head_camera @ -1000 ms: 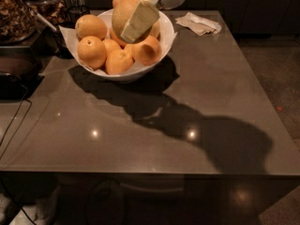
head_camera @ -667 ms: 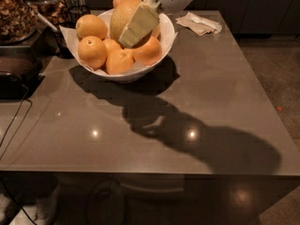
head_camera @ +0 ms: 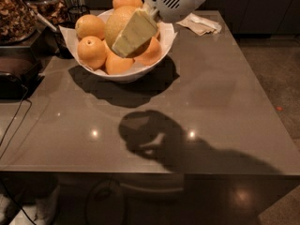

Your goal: Pick orange from white bowl

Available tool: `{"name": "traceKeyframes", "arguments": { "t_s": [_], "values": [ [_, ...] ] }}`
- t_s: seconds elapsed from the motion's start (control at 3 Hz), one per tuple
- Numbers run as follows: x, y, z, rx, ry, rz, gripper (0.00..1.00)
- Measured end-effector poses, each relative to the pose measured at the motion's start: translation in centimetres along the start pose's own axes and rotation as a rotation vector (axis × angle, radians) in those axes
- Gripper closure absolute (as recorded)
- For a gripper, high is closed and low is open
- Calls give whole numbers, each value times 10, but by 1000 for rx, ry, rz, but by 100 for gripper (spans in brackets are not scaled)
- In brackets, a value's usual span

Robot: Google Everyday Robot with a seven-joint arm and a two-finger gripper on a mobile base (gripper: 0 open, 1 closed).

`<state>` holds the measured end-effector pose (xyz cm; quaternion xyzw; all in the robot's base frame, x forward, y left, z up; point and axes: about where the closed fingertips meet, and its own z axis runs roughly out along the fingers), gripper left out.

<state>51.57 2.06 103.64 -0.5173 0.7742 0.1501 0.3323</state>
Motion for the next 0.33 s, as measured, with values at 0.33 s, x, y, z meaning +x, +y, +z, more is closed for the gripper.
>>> {"name": "traceKeyframes", "arguments": {
  "t_s": [0.33],
  "values": [
    [1,1,0,-1,1,2,100]
  ]
}}
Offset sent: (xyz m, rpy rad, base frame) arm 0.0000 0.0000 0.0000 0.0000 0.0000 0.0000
